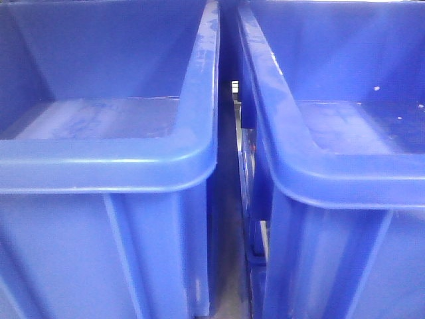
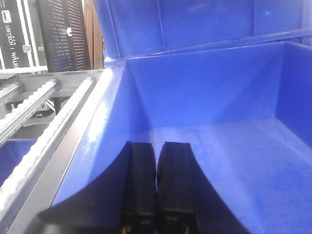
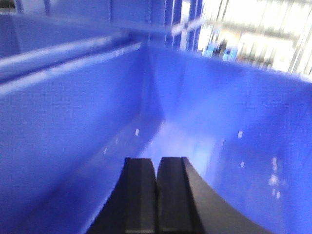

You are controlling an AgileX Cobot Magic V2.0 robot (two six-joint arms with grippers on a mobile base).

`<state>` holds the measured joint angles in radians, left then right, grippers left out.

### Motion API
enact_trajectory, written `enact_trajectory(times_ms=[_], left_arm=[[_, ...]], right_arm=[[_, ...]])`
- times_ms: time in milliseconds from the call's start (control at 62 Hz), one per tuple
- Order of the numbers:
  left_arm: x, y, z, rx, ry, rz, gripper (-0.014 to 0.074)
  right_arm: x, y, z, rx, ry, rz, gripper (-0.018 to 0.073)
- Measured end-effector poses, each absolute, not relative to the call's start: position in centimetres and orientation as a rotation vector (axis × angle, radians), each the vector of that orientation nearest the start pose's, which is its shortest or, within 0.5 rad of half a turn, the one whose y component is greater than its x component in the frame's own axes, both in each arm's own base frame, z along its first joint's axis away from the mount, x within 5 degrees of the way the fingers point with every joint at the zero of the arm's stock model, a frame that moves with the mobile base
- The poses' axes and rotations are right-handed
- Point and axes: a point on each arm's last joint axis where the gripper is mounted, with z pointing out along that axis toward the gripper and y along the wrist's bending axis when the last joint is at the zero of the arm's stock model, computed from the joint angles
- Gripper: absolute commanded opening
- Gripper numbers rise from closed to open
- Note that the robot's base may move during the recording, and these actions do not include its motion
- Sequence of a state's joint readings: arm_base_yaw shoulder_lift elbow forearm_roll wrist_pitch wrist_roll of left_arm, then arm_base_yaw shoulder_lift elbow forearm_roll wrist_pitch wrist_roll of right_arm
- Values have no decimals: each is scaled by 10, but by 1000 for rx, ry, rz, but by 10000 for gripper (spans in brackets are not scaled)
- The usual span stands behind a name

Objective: Sort and place red and blue blocks on shelf

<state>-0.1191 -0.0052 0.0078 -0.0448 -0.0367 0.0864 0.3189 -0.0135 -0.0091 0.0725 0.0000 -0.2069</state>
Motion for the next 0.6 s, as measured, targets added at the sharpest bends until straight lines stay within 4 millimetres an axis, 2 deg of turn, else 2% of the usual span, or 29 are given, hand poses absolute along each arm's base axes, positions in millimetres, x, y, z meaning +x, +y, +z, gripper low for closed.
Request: enact_trajectory(times_ms=[597], left_arm=[[55, -6, 214, 115, 1445, -62, 84]], right_arm=[[52, 17, 216, -312, 1389, 154, 51]])
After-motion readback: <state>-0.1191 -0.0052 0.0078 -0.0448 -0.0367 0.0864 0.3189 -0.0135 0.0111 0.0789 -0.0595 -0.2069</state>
